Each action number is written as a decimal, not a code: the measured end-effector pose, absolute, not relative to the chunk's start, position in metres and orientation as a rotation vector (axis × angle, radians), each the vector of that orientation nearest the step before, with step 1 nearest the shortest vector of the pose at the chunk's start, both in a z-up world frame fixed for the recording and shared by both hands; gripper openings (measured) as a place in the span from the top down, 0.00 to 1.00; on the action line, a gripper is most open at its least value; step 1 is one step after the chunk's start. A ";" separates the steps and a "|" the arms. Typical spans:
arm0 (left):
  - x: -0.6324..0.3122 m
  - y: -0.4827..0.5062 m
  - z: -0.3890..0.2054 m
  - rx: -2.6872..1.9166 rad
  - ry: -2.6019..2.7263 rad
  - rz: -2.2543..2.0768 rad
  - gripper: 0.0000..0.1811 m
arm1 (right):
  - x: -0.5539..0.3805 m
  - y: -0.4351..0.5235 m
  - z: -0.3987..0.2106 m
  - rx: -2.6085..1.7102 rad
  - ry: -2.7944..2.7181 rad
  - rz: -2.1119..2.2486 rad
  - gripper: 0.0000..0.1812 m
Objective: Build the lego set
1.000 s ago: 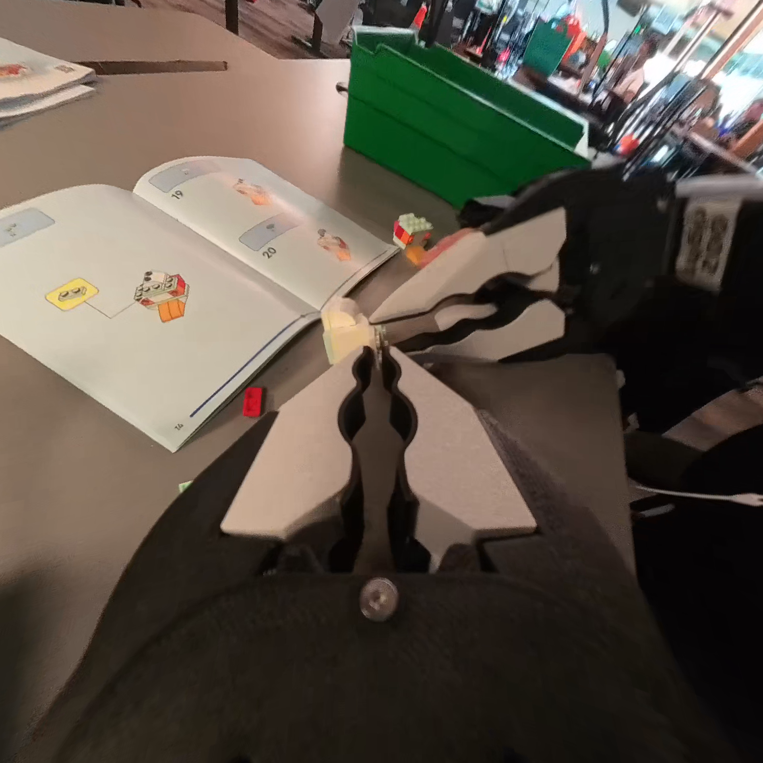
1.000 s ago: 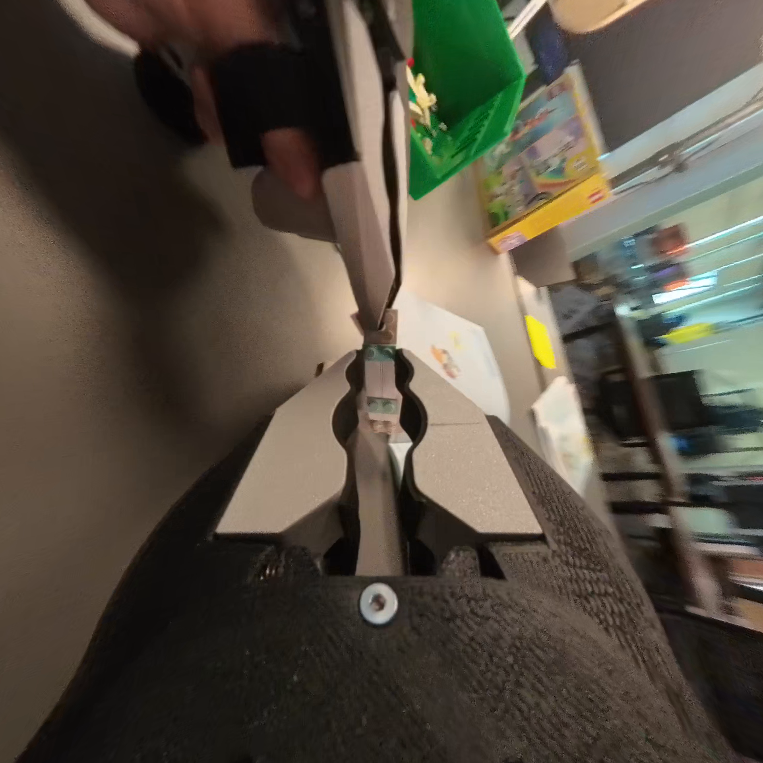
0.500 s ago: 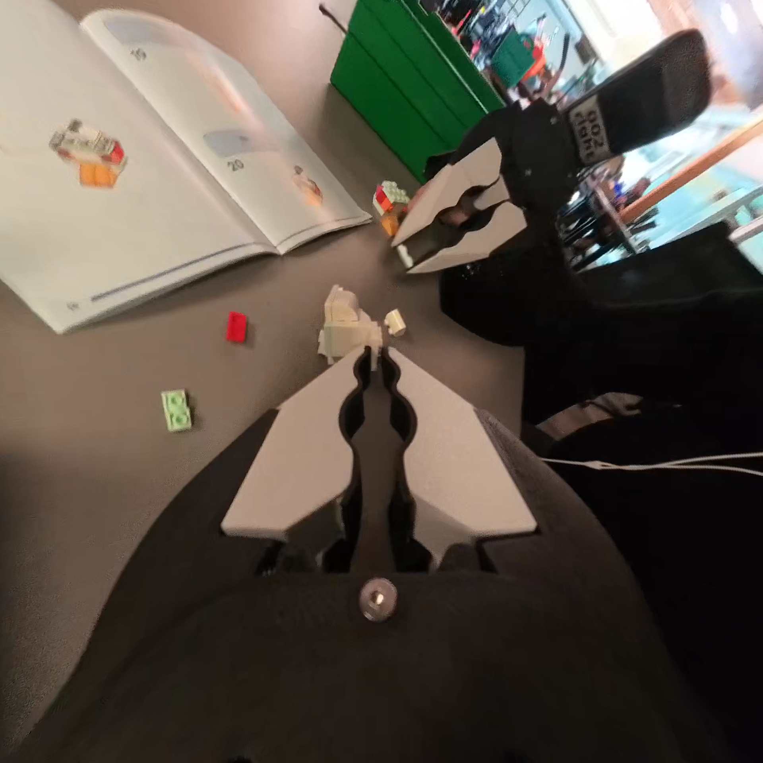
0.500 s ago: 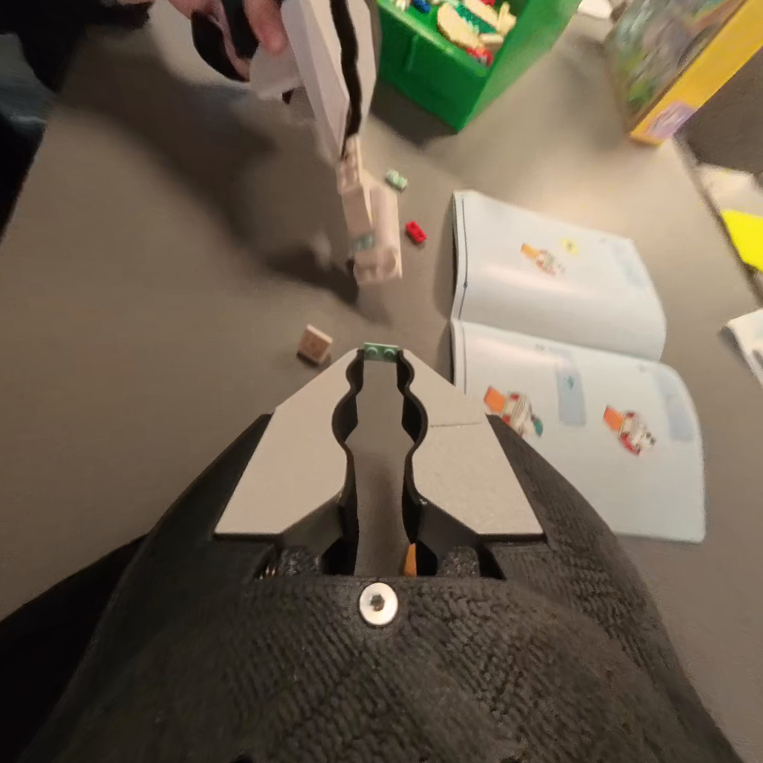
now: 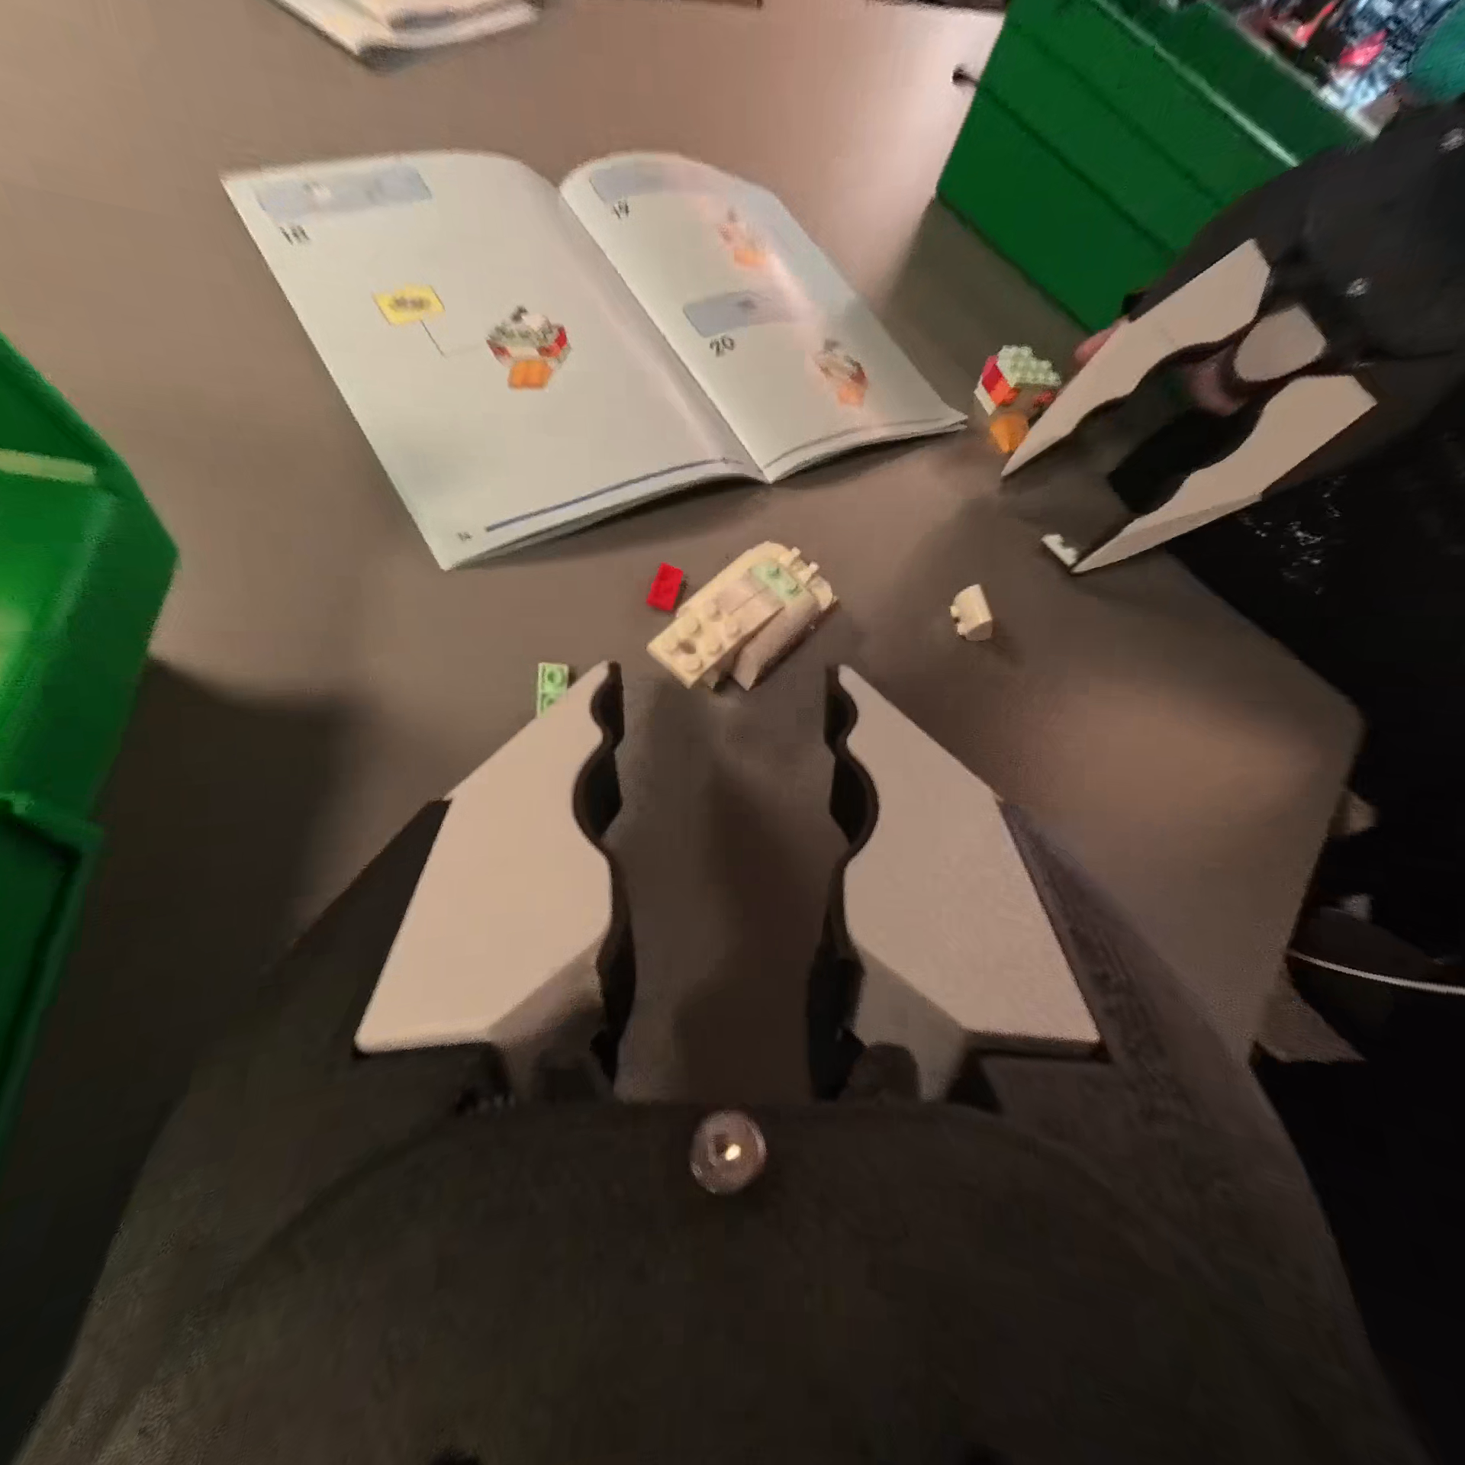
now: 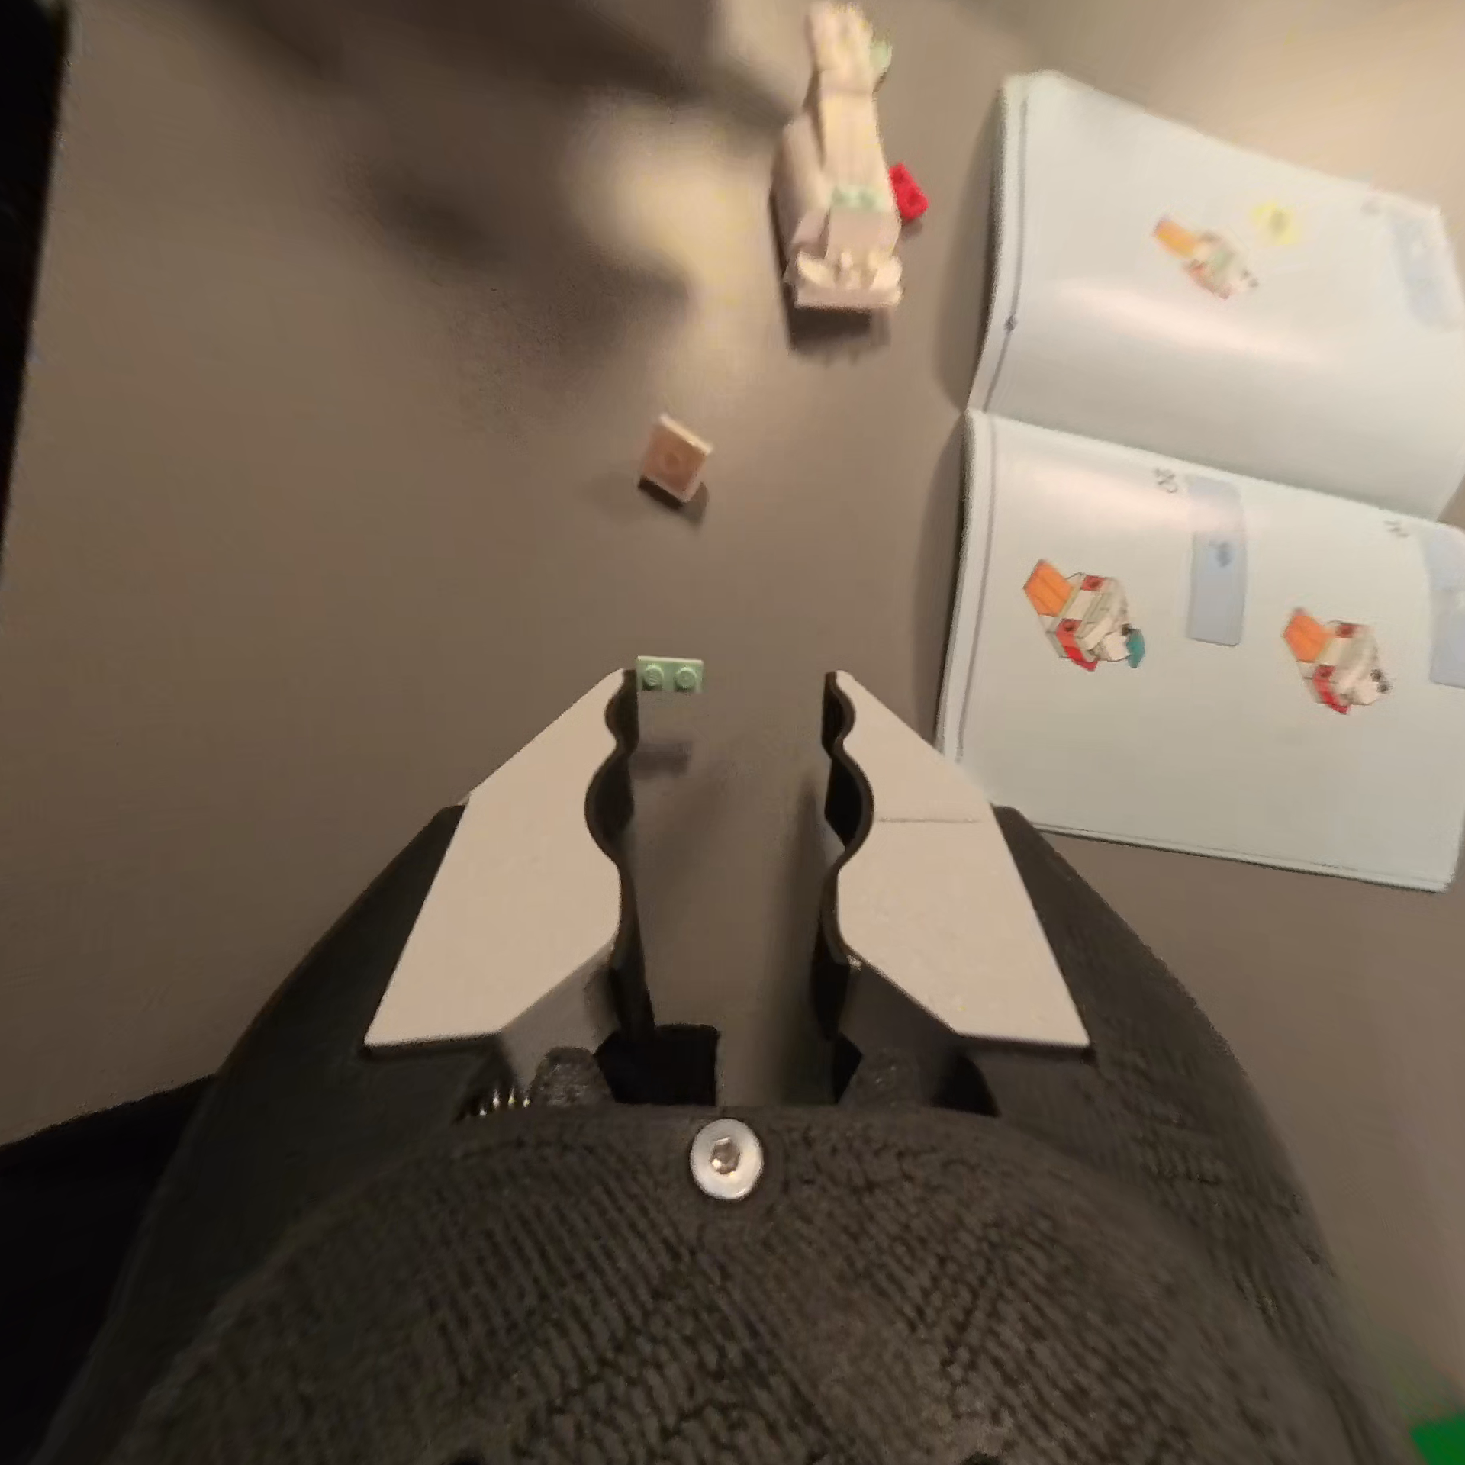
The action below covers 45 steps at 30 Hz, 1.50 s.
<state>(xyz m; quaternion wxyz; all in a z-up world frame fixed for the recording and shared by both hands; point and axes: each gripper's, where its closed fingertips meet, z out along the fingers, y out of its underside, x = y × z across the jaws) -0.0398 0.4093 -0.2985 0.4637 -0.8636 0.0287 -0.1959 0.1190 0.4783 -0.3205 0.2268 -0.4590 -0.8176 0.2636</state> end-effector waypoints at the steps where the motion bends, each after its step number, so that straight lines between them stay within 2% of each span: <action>1: -0.040 0.409 -0.293 -2.087 0.079 -0.455 0.72 | 0.119 0.481 -0.312 -1.258 -2.209 0.752 0.75; 5: -0.043 0.405 -0.276 -1.962 0.092 -0.382 0.72 | 0.124 0.506 -0.282 -1.296 -2.003 0.771 0.74; 9: -0.048 0.406 -0.272 -1.900 0.099 -0.351 0.72 | 0.131 0.514 -0.301 -1.374 -2.035 0.698 0.71; 14: -0.046 0.409 -0.276 -1.884 0.103 -0.338 0.72 | 0.123 0.516 -0.327 -1.403 -2.115 0.548 0.63; 18: -0.043 0.409 -0.272 -1.856 0.130 -0.307 0.72 | 0.117 0.518 -0.326 -1.379 -2.094 0.501 0.52; 22: -0.041 0.408 -0.272 -1.854 0.145 -0.312 0.72 | 0.117 0.527 -0.311 -1.422 -1.969 0.543 0.49; 27: -0.040 0.407 -0.270 -1.844 0.146 -0.341 0.72 | 0.128 0.540 -0.308 -1.594 -1.810 0.588 0.56; 32: -0.037 0.404 -0.268 -1.831 0.166 -0.378 0.73 | 0.138 0.563 -0.318 -1.787 -1.667 0.536 0.74; 34: -0.034 0.402 -0.266 -1.820 0.184 -0.396 0.73 | 0.139 0.564 -0.320 -1.807 -1.666 0.562 0.86; 41: 0.002 0.395 -0.250 -1.732 0.352 -0.468 0.72 | 0.090 0.513 -0.258 -1.688 -1.444 1.034 0.87; 45: 0.024 0.397 -0.251 -1.720 0.505 -0.265 0.74 | 0.053 0.463 -0.242 -1.726 -1.329 1.230 0.86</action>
